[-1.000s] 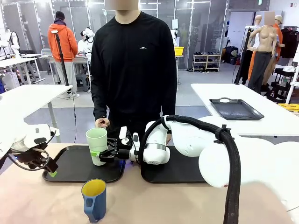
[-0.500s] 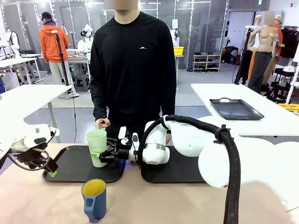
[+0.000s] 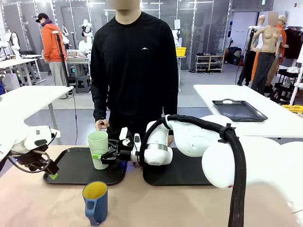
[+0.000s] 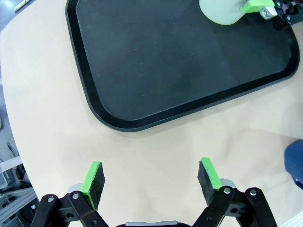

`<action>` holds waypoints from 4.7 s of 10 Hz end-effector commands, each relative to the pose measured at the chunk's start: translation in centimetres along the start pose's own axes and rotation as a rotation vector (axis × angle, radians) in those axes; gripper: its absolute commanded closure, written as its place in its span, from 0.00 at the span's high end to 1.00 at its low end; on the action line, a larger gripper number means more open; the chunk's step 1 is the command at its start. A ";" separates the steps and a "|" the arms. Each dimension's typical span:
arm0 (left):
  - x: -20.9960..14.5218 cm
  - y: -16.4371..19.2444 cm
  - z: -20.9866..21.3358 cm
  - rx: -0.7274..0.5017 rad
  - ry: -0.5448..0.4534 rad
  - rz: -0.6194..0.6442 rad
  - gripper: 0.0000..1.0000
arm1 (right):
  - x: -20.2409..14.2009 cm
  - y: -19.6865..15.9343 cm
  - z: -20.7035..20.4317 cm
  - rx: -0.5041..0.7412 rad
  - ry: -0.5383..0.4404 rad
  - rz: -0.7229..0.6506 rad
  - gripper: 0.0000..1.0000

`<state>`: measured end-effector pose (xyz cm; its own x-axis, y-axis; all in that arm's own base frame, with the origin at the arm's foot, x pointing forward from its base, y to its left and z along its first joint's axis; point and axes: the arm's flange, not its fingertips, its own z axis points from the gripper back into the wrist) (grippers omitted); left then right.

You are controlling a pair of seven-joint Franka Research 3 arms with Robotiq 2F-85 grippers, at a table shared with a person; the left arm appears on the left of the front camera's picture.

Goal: Sort and store the cups by type.
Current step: Place the picked Reusable plastic cup into the Flat Tray indicated by the person, then pick up the Handle plastic cup and place it into the empty Flat Tray.

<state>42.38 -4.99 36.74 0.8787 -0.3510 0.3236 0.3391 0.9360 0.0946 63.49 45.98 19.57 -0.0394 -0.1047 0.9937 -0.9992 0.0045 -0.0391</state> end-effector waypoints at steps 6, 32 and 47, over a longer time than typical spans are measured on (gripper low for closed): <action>-0.1 0.1 0.1 0.004 0.003 -0.001 1.00 | 3.4 2.0 3.5 -0.042 0.196 -0.055 1.00; -0.1 0.1 0.1 0.004 0.003 -0.001 1.00 | 12.9 10.0 15.7 -0.250 0.414 -0.010 1.00; -0.1 0.1 0.1 0.004 0.003 -0.001 1.00 | 23.2 22.2 33.4 -0.280 0.839 0.039 1.00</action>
<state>42.39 -4.96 36.71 0.8791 -0.3505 0.3231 0.3386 0.9362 0.0944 41.86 12.05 35.61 -0.0313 0.5953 0.8029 -0.9481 0.2367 -0.2124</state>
